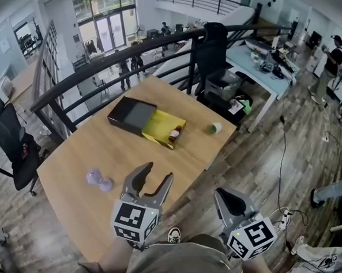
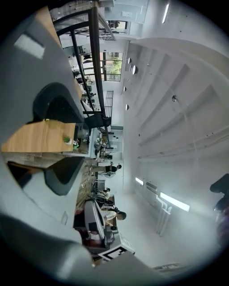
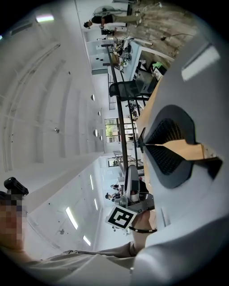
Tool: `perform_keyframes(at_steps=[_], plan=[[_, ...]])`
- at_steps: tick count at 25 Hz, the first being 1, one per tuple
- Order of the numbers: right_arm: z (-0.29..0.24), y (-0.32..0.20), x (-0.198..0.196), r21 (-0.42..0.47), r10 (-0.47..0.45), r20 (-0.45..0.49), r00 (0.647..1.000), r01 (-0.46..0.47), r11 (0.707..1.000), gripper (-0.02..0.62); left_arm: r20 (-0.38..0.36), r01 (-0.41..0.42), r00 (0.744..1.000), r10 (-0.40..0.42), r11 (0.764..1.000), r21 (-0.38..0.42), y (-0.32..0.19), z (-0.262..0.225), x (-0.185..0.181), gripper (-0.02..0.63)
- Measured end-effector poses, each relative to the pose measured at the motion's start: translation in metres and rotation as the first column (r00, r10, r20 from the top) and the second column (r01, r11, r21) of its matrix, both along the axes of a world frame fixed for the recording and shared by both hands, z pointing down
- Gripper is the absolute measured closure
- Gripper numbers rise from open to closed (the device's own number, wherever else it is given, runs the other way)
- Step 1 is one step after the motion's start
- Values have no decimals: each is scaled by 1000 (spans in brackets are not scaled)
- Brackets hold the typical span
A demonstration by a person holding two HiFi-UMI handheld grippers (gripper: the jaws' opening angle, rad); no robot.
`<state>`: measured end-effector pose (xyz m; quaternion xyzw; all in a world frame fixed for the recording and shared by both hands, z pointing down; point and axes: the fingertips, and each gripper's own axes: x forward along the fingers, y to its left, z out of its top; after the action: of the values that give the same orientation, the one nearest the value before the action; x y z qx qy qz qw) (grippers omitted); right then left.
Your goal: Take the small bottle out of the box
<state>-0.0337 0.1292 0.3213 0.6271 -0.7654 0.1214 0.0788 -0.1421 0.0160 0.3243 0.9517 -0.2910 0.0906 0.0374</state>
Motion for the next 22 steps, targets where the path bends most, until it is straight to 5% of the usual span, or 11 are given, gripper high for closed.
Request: perform_keyframes(at_steps=[10,22], plan=[[23,-52,25,-44,-23,8,1000,23,999,577,49,16,999,-14,999,-38,-51,29,23,377],[45,-156,100,-91,-167,51,985,171,981,577,159,108,983,-95,991,-77,-137,69,93,377]])
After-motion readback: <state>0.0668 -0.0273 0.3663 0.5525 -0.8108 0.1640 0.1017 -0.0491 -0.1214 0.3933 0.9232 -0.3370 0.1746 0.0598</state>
